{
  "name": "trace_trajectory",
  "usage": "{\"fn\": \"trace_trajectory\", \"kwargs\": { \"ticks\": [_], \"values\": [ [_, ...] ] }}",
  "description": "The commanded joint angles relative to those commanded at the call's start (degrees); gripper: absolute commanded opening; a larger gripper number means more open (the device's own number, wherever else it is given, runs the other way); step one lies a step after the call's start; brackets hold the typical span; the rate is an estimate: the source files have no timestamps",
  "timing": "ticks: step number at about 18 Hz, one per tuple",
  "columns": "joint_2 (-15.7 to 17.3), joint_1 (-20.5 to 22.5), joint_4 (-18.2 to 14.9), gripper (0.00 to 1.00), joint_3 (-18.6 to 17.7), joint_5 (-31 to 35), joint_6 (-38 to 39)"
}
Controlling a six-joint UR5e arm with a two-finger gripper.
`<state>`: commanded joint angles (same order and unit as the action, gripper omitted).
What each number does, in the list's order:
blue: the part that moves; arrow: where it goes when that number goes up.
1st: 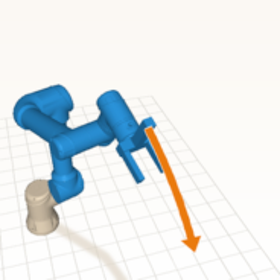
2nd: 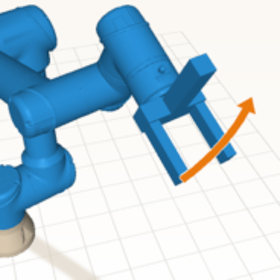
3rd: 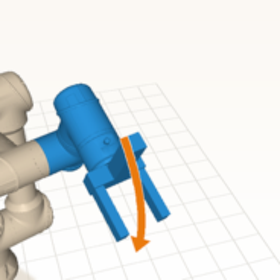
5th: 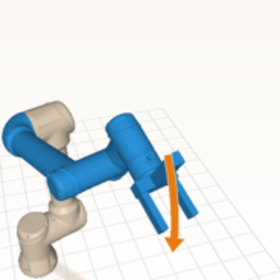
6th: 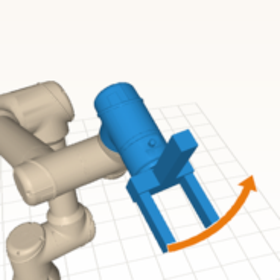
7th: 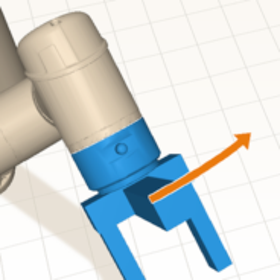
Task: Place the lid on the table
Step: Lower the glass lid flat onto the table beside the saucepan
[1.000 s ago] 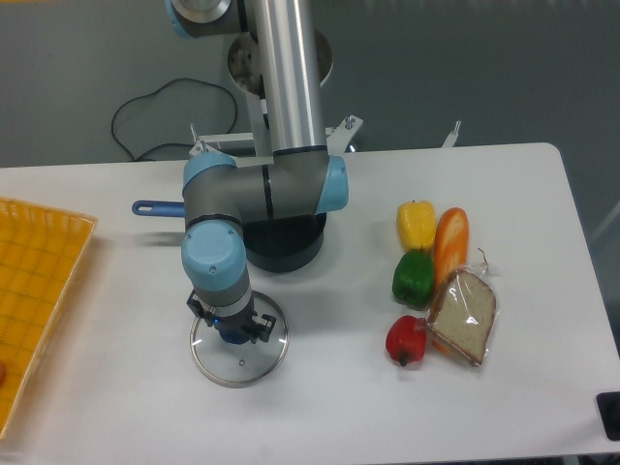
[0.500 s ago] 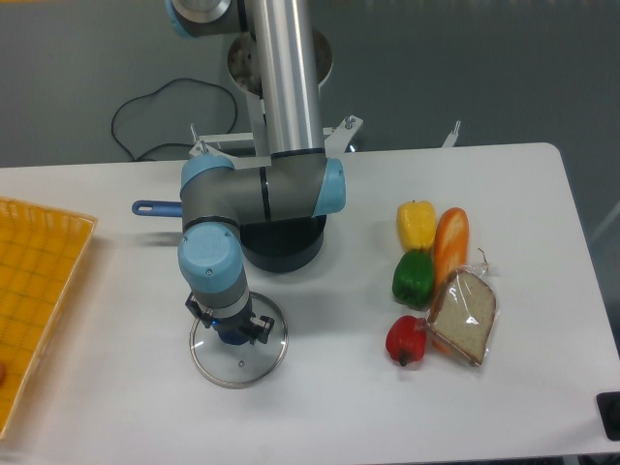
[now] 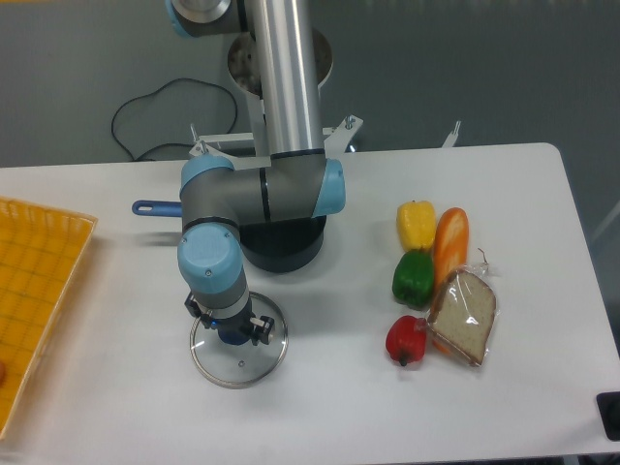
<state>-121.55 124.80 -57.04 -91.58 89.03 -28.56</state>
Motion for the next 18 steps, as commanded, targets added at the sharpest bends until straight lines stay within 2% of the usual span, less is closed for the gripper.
{"fn": "trace_trajectory", "kwargs": {
  "ticks": [2,11,15,18],
  "values": [
    [0.26,0.0,0.0,0.99,0.0,0.09,-0.17],
    [2.19,-0.18,0.17,1.0,0.53,2.72,-0.62],
    [2.37,0.0,0.0,1.0,2.9,2.72,-2.11],
    [2.99,0.52,-0.18,1.0,3.34,2.9,-2.81]
  ]
}}
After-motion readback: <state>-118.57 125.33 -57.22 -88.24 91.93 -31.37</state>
